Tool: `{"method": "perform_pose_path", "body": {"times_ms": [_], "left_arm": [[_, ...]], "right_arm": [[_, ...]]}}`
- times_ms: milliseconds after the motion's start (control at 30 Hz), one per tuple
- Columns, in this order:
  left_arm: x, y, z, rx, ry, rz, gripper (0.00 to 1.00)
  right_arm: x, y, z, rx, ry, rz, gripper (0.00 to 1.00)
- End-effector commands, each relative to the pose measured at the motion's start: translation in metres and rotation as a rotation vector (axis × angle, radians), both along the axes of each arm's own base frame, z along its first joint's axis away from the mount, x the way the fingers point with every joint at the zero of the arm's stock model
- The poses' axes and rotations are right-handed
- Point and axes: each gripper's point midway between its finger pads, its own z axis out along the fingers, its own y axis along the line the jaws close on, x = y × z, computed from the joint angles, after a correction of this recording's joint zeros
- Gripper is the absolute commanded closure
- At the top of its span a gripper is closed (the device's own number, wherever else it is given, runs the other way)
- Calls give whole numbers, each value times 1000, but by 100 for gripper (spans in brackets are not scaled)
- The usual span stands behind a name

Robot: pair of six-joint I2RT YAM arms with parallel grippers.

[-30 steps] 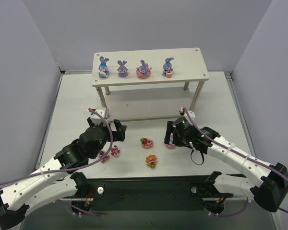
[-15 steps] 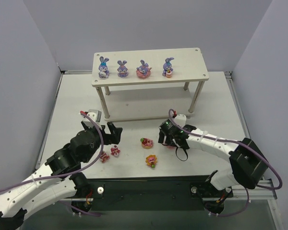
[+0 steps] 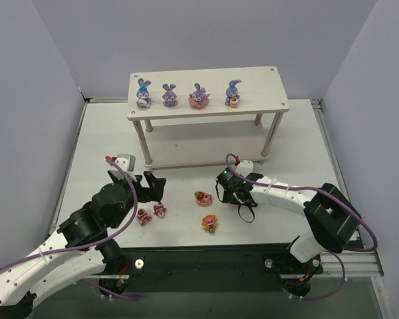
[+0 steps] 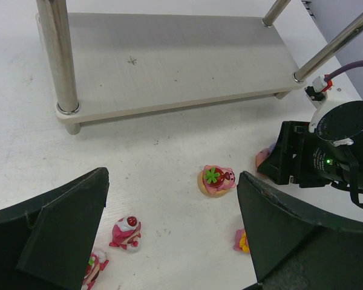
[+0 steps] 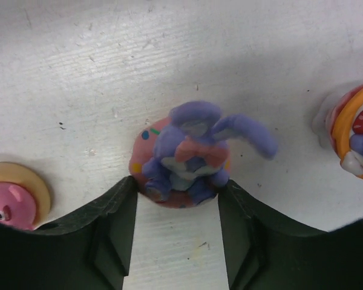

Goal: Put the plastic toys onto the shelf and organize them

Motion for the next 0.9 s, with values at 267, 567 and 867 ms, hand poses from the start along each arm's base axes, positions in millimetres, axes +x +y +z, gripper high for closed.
{"method": "perform_pose_path", "body": {"times_ms": [267, 567, 867], "left_arm": [[4, 6, 7, -16, -14, 40, 3], [5, 7, 9, -11, -22, 44, 3], [5, 7, 9, -11, -23, 44, 3]], "right_arm": [[20, 19, 46, -14, -105, 111, 99], [24, 16, 58, -8, -142, 67, 52], [30, 6, 64, -46, -164, 48, 39]]}}
